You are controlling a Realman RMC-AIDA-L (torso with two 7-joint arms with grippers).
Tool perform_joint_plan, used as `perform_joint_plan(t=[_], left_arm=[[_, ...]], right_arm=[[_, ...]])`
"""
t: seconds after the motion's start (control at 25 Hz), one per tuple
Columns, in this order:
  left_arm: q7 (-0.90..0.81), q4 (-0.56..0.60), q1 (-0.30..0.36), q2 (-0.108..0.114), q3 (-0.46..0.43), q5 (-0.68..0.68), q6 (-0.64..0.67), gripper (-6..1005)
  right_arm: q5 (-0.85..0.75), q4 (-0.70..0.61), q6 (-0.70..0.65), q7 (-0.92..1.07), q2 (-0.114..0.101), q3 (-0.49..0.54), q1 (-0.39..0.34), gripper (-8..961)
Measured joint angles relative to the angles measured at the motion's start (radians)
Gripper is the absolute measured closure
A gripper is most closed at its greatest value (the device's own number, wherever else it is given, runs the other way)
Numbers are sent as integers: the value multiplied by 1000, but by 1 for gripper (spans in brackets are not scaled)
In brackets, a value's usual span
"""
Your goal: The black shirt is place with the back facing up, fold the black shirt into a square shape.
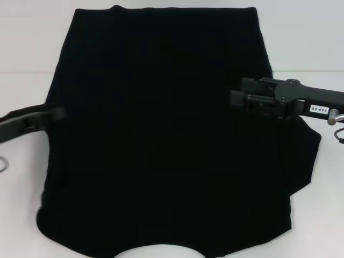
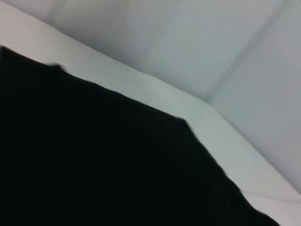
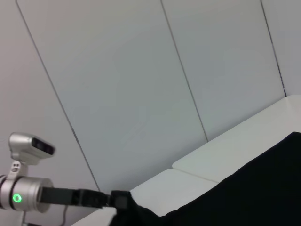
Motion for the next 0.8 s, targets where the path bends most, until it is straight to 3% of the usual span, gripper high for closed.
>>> perform_joint_plan(t=[0.28, 0.36, 0.52, 0.8], left_arm=[[13, -59, -58, -28, 155, -4, -84, 996], [13, -57, -60, -40, 170, -4, -103, 947], [13, -49, -55, -47, 167, -4, -123, 849], [1, -37, -10, -33, 49, -10, -190, 518]], right_arm=[[13, 0, -4, -1, -2, 0, -17, 250], [16, 0, -4, -1, -2, 0, -19, 251], [21, 0, -4, -1, -3, 0, -14, 251], [37, 0, 1, -1, -3, 0, -6, 252]])
